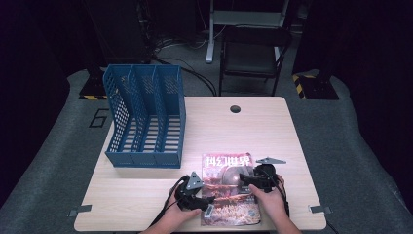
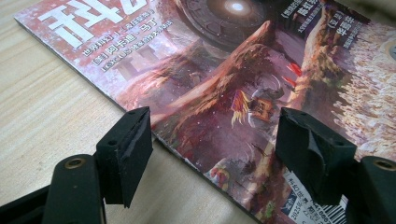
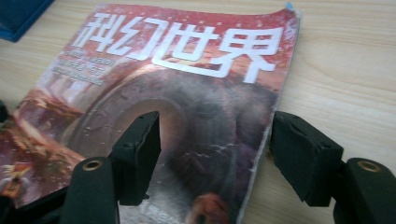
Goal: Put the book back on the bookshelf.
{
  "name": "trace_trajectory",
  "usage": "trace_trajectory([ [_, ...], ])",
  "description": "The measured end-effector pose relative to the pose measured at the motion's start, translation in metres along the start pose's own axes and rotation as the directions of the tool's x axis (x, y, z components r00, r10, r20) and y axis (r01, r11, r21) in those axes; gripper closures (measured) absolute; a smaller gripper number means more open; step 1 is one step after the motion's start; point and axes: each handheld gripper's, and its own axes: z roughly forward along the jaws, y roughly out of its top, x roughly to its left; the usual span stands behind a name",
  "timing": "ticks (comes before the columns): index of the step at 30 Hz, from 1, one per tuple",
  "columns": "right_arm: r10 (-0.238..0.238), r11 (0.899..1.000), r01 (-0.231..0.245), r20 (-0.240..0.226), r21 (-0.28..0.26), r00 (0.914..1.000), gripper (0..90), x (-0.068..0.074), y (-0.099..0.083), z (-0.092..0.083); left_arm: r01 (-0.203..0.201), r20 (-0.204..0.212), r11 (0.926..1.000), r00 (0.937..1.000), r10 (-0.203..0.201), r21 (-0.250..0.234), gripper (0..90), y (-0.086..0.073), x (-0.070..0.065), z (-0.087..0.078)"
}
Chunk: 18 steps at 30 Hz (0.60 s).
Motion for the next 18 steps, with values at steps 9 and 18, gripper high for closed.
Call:
trace_trajectory([
  [9, 0.121, 0.992, -0.122, -0.059, -0.013, 0.9909, 32.0, -0.007, 0.001, -0.001, -0.002, 0.009, 1.0000, 1.0000, 0.002, -0.003, 27.4, -0.001, 0.001, -0.001],
  [18, 0.127, 0.992, -0.128, -0.068, -0.010, 0.9896, 35.8, -0.010, 0.002, -0.003, -0.011, 0.016, 0.9999, 0.9998, 0.011, -0.007, 27.4, -0.001, 0.001, 0.000],
])
